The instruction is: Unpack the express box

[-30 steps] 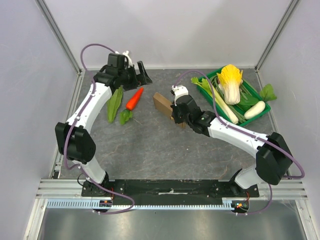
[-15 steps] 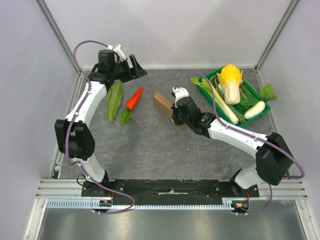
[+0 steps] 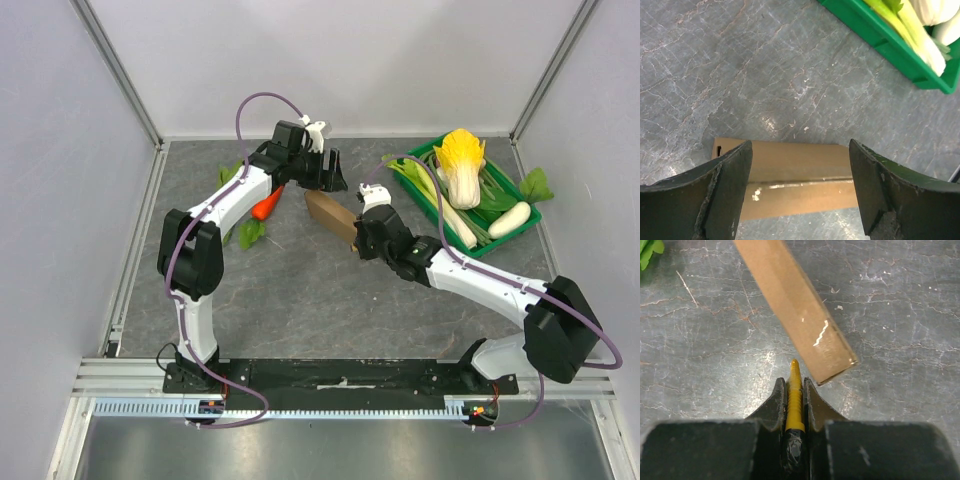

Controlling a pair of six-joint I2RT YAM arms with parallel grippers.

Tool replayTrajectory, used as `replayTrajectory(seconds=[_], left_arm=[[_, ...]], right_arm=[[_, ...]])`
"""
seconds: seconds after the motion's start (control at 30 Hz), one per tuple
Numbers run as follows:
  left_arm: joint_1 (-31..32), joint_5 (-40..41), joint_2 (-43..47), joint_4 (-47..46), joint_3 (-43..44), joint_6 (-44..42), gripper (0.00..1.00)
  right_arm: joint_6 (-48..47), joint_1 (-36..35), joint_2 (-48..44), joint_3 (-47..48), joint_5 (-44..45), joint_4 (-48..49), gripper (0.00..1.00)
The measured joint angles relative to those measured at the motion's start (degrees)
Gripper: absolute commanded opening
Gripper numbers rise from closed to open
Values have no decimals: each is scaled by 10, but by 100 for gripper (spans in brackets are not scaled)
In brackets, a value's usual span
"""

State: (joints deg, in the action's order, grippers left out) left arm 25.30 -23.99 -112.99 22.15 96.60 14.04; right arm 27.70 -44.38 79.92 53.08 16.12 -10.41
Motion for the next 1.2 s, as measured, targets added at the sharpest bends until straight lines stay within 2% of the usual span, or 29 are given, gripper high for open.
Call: replayTrajectory(seconds=[0.5,0.93,1.2], left_arm=[[40,21,-14,-18,-25,-94,82],[41,13,-13,-25,-58,-109,82],[40,-3,-14,-24,-16,-109,82]], right_arm=[[28,23,-33,-21,41,-9,0],[30,53,-31,-21,44,-3,0],[30,67,-1,-13,32,35,0]])
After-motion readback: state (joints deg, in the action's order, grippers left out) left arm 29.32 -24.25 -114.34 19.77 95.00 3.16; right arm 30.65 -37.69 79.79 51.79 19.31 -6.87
